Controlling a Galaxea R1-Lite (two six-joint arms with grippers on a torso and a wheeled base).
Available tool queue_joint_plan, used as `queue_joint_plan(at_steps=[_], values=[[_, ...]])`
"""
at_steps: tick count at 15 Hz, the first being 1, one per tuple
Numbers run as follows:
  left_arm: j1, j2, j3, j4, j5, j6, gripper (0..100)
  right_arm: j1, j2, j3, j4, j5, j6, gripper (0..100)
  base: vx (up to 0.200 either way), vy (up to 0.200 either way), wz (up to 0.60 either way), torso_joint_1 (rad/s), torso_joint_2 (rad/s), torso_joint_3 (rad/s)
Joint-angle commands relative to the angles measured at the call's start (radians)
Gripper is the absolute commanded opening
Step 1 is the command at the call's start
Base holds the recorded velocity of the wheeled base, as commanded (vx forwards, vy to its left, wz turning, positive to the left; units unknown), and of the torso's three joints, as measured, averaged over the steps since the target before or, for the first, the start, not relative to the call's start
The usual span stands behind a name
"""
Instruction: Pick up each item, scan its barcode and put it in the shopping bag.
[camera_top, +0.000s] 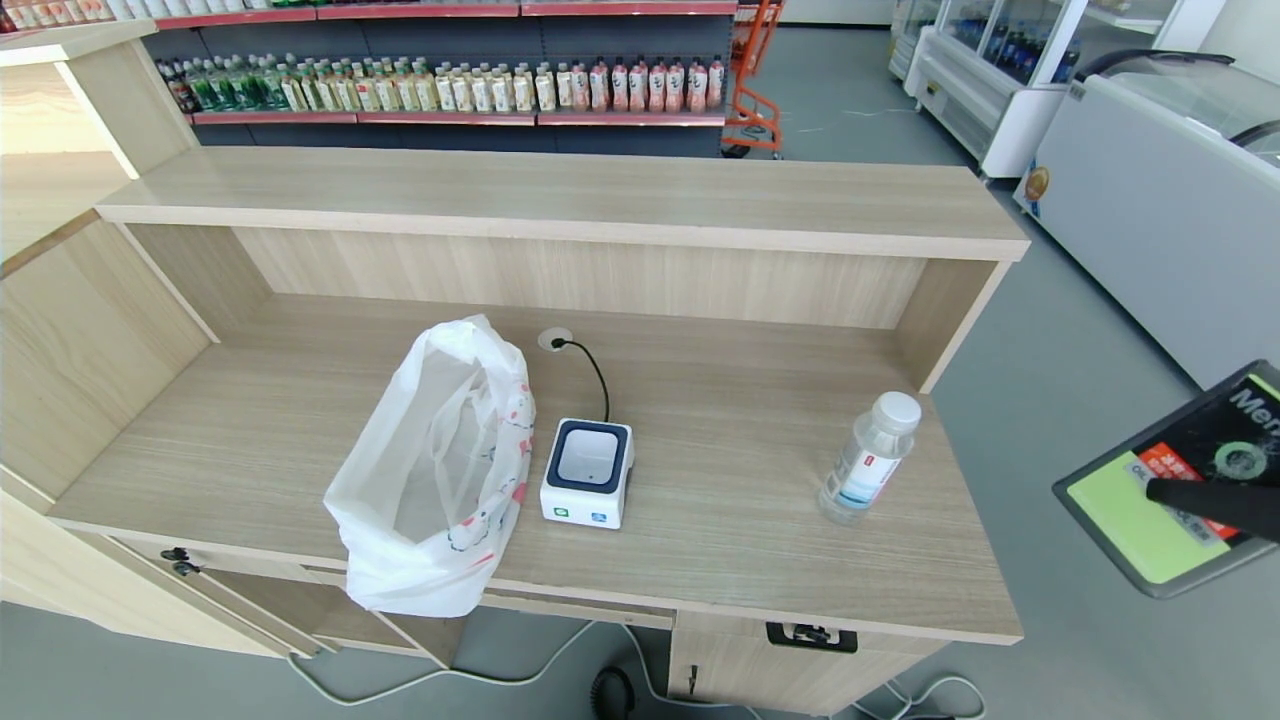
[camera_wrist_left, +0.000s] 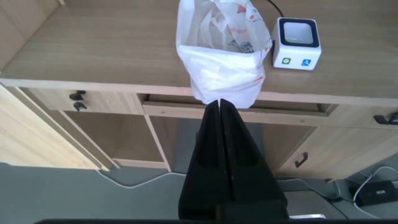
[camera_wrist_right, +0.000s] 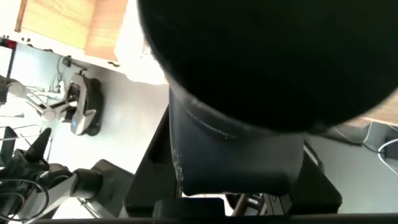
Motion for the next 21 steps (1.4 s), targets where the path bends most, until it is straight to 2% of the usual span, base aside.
queue_joint_plan(at_steps=[1, 5, 16, 21], values=[[0.000, 0.000, 0.000, 0.000, 0.000, 0.000, 0, -0.001, -0.004, 0.025, 0.003, 0.004, 0.004, 0, 0.000, 0.000, 0.00, 0.000, 0.00, 0.000], [0.000, 0.000, 0.000, 0.000, 0.000, 0.000, 0, -0.004, -0.004, 0.097, 0.003, 0.001, 0.008, 0, 0.000, 0.000, 0.00, 0.000, 0.00, 0.000], [0.000, 0.000, 0.000, 0.000, -0.001, 0.000, 0, -0.006, -0.009, 0.092, 0.003, 0.001, 0.008, 0, 0.000, 0.000, 0.00, 0.000, 0.00, 0.000], [0.000, 0.000, 0.000, 0.000, 0.000, 0.003, 0, -0.006, 0.002, 0.083, -0.003, 0.002, 0.010, 0, 0.000, 0.200, 0.00, 0.000, 0.00, 0.001]])
